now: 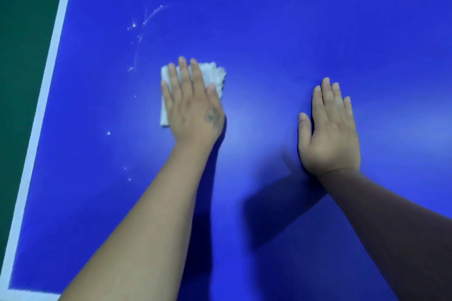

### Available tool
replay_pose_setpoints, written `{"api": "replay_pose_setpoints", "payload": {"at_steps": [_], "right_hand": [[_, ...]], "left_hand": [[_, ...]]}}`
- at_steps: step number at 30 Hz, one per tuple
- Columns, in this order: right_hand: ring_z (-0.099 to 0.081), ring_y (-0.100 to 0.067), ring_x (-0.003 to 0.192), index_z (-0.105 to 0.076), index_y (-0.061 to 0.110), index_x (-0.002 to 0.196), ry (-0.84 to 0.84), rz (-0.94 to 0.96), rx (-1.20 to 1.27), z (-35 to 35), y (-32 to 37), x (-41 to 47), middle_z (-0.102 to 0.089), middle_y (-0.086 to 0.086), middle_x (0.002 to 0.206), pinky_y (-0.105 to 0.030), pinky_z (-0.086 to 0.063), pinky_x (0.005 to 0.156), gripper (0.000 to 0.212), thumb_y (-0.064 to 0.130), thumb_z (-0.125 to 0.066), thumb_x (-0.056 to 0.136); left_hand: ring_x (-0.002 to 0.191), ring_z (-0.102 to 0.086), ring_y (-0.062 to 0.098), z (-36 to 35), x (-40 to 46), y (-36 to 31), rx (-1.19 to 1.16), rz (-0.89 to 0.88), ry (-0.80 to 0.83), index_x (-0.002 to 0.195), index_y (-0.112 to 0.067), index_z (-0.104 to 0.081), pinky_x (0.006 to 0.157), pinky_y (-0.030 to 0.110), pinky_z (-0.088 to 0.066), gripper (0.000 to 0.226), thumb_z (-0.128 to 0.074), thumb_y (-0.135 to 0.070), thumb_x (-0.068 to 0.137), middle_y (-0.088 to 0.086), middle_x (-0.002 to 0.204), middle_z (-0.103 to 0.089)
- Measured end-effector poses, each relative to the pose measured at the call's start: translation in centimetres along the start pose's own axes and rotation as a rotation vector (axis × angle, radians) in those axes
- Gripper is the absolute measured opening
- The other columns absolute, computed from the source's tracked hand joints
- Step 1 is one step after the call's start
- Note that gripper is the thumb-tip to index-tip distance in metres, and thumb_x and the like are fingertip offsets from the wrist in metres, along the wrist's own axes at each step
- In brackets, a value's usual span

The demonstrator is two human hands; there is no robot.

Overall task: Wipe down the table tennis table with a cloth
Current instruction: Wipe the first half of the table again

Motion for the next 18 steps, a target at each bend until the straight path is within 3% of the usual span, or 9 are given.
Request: {"api": "replay_pose_setpoints", "payload": {"at_steps": [3,6,10,14,18], "right_hand": [[-0.014,-0.029,0.164,-0.032,0.0,0.163,-0.024,0.013,0.016,0.2,0.1,-0.1,-0.021,-0.013,0.176,-0.046,-0.01,0.134,0.063,0.035,-0.032,0.111],[-0.019,-0.03,0.163,-0.036,-0.002,0.161,-0.053,0.021,0.01,0.5,0.2,-0.1,-0.026,-0.015,0.174,-0.045,-0.011,0.134,0.06,0.033,-0.035,0.112],[-0.026,-0.026,0.161,-0.043,0.001,0.158,-0.101,-0.012,0.093,1.6,0.7,-1.2,-0.034,-0.012,0.171,-0.041,-0.015,0.134,0.053,0.029,-0.035,0.113],[-0.032,-0.03,0.159,-0.048,-0.001,0.155,-0.152,0.099,0.188,2.9,2.8,-6.8,-0.039,-0.014,0.168,-0.051,-0.023,0.131,0.051,0.027,-0.047,0.112],[-0.024,-0.032,0.162,-0.041,-0.002,0.159,0.003,0.123,0.105,2.3,3.2,-14.0,-0.031,-0.013,0.172,-0.055,-0.022,0.13,0.064,0.036,-0.051,0.108]], "left_hand": [[0.167,-0.005,0.031,-0.8,0.2,-4.2,-0.001,-0.113,0.0,0.171,-0.01,-0.018,0.134,0.053,-0.005,0.067,-0.02,-0.041,0.112,0.011,0.18,-0.012],[0.167,-0.008,0.032,-0.9,-5.5,-7.4,-0.015,-0.326,-0.01,0.17,-0.01,-0.023,0.133,0.053,-0.009,0.064,-0.026,-0.039,0.114,0.012,0.179,-0.017],[0.167,-0.003,0.028,-0.2,-14.9,-5.3,-0.015,-0.404,0.078,0.171,-0.012,-0.019,0.134,0.052,-0.011,0.062,-0.028,-0.038,0.116,0.007,0.18,-0.012],[0.167,-0.006,0.027,1.3,-18.1,1.4,-0.01,-0.294,0.078,0.171,-0.013,-0.024,0.134,0.052,-0.014,0.062,-0.032,-0.037,0.114,0.006,0.179,-0.016],[0.167,-0.007,0.028,2.0,-13.5,6.9,0.023,-0.015,0.047,0.171,-0.012,-0.02,0.135,0.052,-0.009,0.065,-0.023,-0.042,0.113,0.008,0.18,-0.015]]}}
Point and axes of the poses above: each hand's wrist, its own x-axis towards the middle knuckle, its own z-axis out of the back of the hand, y = z × x, the point moved 7 cm from there along x, towards the middle knuckle
